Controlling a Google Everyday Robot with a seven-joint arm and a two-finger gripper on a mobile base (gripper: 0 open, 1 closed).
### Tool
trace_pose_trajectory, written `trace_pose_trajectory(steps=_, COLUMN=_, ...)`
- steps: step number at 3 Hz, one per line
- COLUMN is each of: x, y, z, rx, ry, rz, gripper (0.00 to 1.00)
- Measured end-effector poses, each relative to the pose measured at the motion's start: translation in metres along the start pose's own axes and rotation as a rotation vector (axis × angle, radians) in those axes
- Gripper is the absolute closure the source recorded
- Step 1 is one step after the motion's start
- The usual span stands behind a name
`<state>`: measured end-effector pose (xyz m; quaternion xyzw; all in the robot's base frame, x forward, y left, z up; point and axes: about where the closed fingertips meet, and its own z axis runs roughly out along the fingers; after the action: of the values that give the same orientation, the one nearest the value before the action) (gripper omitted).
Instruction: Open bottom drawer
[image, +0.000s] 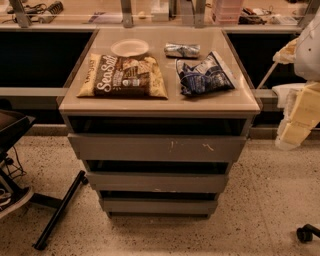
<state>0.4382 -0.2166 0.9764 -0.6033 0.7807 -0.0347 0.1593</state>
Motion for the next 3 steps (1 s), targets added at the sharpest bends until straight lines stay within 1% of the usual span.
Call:
trace_pose_trajectory(steps=1, x=-0.003, y=0.002, z=0.005, rx=0.003, ry=-0.007, rz=-0.008, gripper=0.0)
trace_pose_trajectory(steps=2, x=-0.013, y=0.018, z=0.056, rx=-0.054, ry=-0.08, rz=-0.02, gripper=0.0)
trace_pose_trajectory(steps=3, x=-0.029, y=0.055, z=0.156, rx=-0.203, ry=-0.235, rz=0.011, gripper=0.0)
